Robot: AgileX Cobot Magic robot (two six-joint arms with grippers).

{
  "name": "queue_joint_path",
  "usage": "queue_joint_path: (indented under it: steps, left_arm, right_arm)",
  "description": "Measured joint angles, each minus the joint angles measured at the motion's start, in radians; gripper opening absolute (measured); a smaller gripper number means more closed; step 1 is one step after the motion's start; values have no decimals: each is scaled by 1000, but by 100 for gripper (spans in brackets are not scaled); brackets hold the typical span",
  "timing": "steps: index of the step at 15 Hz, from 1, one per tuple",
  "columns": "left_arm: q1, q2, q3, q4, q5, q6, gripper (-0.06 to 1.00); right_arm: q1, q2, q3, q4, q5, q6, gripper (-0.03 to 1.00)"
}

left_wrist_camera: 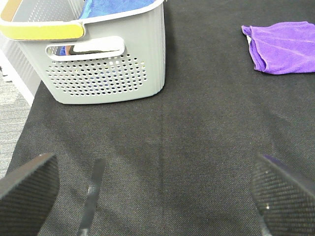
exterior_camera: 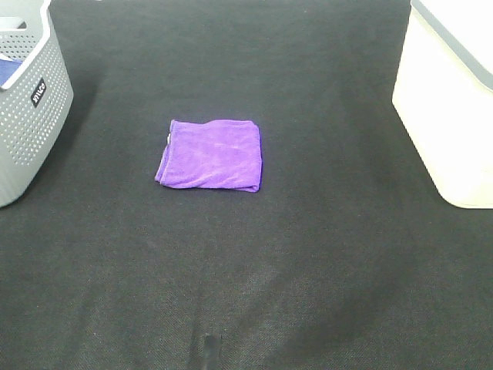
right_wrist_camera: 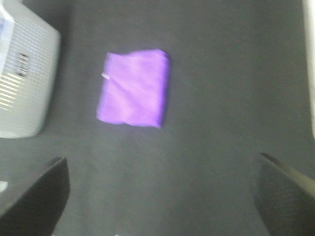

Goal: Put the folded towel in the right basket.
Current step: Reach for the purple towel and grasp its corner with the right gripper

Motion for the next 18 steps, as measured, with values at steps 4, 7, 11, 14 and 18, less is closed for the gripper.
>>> queue_joint_path:
  steps: [4,7,11,14,18]
  left_arm:
    - [0,0,0,2,0,0,99]
    - [0,0,0,9,0,0,99]
    - [0,0,0,10,0,0,99]
    - [0,0,0,10,0,0,99]
    - [0,0,0,11,0,0,99]
  right_arm:
    - [186,414,-326,40,-6,-22,88]
    - [244,679,-532,123,34,-23,88]
    - [244,922,-618,193,67,-27,87]
    - [244,1085,-618,218,32,-56,87]
    - [243,1187,-619,137,4,-61,85]
